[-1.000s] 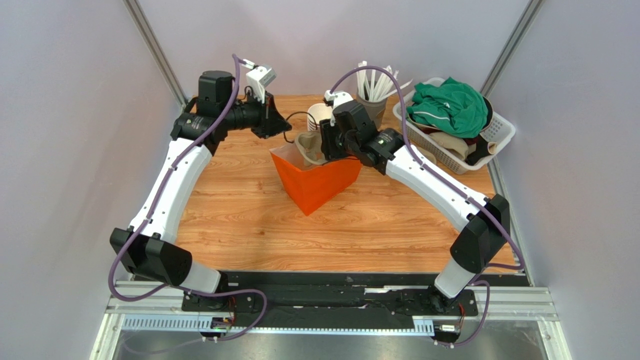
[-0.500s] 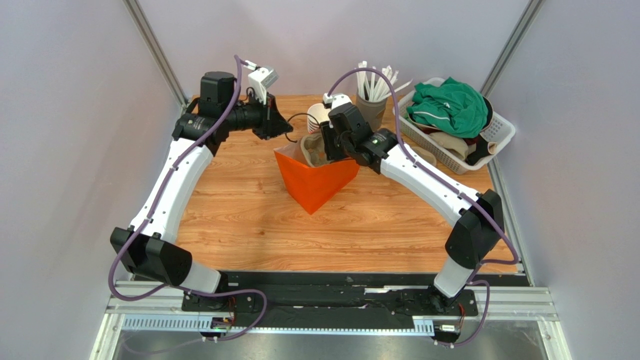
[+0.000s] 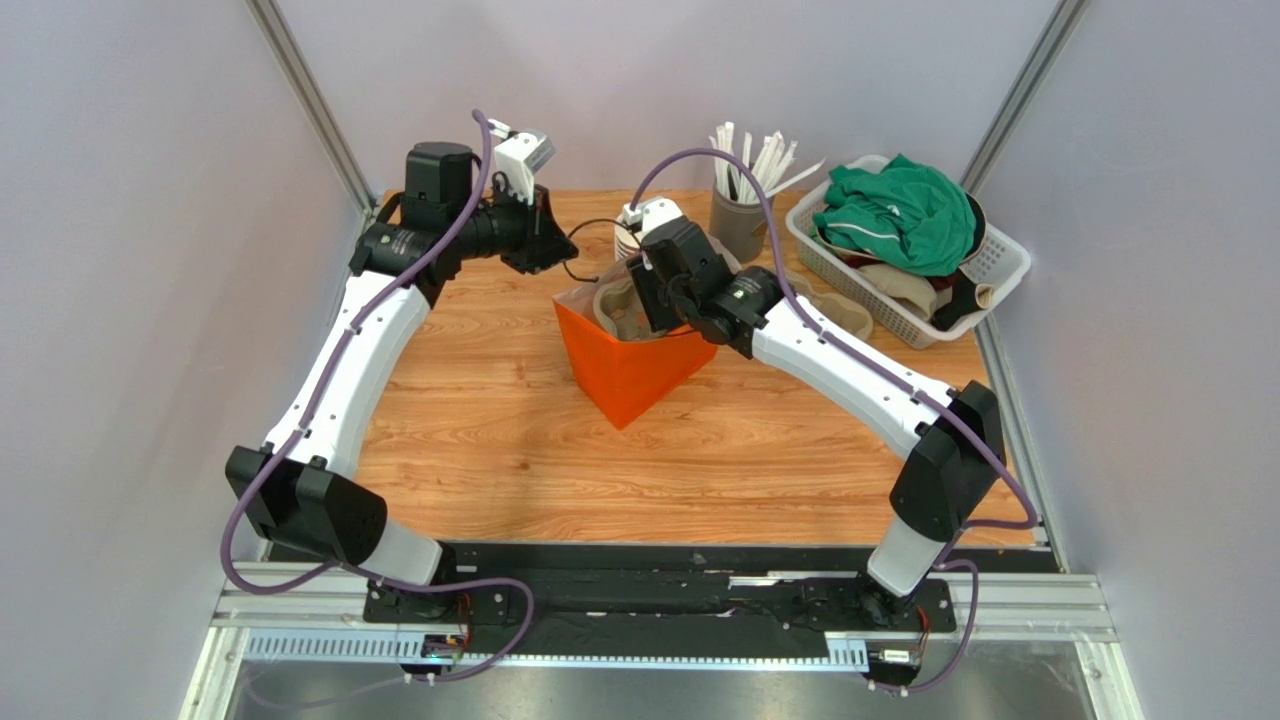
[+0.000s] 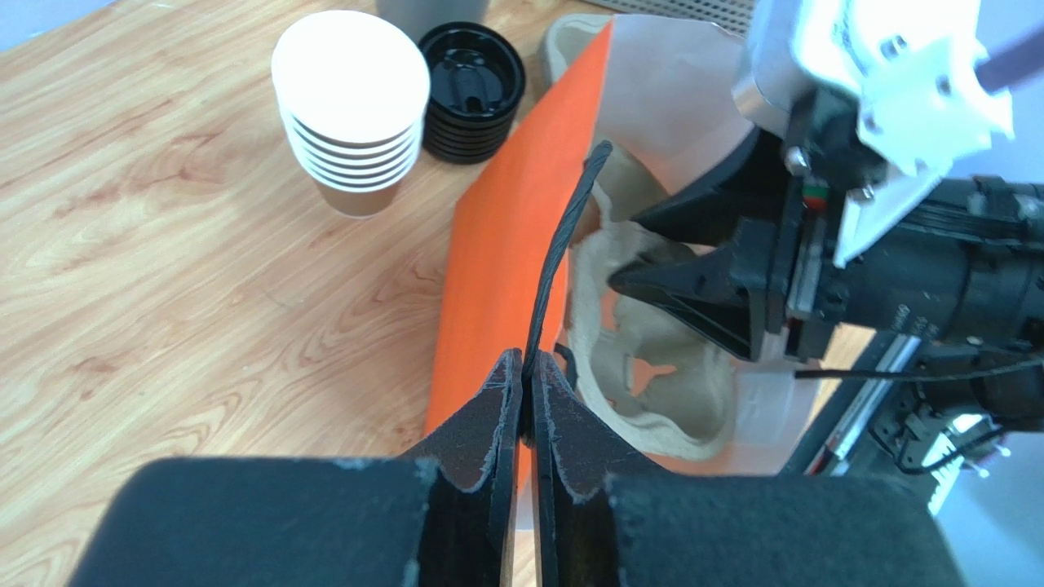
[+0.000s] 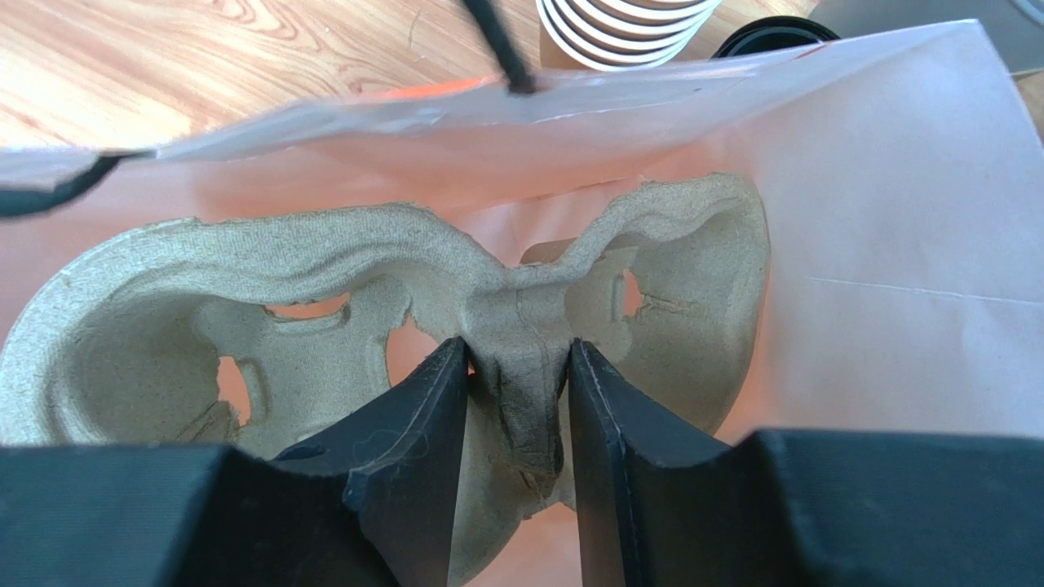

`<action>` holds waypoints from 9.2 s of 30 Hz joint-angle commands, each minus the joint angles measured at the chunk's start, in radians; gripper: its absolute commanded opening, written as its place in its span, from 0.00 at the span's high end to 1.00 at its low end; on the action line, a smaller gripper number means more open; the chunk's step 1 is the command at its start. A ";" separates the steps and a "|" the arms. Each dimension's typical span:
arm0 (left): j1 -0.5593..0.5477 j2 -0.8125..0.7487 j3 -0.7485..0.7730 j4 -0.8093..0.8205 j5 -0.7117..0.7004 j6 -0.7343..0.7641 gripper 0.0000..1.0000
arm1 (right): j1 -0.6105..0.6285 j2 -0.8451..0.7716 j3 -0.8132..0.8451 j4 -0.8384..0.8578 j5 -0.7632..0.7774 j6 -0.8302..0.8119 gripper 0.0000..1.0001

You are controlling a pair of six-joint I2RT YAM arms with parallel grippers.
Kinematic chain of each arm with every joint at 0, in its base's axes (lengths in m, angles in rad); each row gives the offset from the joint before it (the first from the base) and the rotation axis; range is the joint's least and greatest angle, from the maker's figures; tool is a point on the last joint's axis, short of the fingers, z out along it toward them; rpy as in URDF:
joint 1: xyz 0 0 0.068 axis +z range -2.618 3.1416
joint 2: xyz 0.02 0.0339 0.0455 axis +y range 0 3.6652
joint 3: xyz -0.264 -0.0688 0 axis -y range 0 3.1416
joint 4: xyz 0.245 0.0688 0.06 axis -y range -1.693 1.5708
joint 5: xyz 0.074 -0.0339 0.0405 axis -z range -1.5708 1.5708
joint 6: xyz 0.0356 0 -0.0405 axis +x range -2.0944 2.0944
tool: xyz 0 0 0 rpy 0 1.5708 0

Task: Pack the takeout coffee

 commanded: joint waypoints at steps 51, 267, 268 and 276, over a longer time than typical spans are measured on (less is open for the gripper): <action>-0.001 0.018 0.012 0.043 -0.099 -0.009 0.87 | 0.052 0.195 0.110 -0.135 0.037 -0.220 0.62; 0.250 -0.094 0.027 0.009 -0.149 0.124 1.00 | 0.002 -0.454 -0.026 0.084 0.077 -0.552 0.08; 0.259 -0.088 0.034 0.009 -0.141 0.124 1.00 | -0.003 -0.459 -0.035 0.087 0.065 -0.546 0.08; 0.364 0.009 0.159 0.014 -0.159 0.121 1.00 | -0.084 -0.472 -0.118 0.129 0.017 -0.507 0.08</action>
